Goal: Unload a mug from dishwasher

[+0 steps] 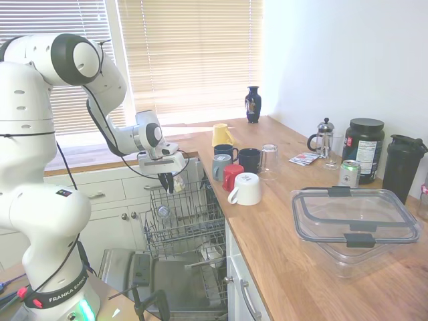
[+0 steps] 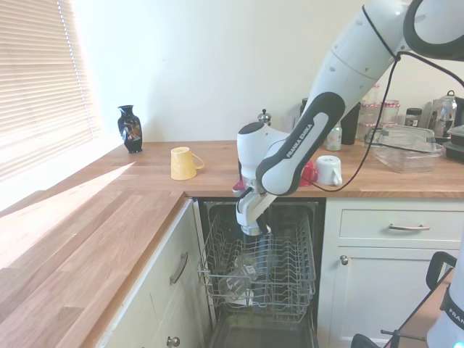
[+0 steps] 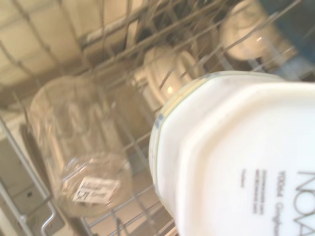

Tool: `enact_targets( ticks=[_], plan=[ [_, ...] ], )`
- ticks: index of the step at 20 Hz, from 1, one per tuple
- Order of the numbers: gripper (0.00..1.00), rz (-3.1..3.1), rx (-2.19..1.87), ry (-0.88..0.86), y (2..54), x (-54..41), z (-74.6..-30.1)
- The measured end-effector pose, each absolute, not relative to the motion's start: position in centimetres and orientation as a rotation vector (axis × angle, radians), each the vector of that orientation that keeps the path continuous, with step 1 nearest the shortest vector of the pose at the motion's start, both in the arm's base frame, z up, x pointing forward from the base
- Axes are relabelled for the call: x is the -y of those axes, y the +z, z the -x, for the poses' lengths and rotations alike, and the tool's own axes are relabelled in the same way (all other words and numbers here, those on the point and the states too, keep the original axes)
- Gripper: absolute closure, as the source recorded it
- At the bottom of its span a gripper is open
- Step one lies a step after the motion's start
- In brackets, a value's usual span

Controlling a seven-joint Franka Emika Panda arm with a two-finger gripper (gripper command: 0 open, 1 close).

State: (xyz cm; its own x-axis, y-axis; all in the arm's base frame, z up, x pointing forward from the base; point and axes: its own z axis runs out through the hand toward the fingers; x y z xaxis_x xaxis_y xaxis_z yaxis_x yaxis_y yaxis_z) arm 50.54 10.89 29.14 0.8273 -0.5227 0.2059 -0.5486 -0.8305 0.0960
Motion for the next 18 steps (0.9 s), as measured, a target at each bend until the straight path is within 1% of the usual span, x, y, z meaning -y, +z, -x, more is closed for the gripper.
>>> enact_targets(
  ticks=[3, 11, 18],
  plan=[
    [1.0, -2.848, 0.874, 0.29, 32.0, -10.5, -51.6],
    [1.0, -2.834, 0.907, 0.303, 36.8, -10.3, -55.0],
    [1.0, -2.809, 0.905, 0.276, 39.6, -10.3, -60.1]
  ],
)
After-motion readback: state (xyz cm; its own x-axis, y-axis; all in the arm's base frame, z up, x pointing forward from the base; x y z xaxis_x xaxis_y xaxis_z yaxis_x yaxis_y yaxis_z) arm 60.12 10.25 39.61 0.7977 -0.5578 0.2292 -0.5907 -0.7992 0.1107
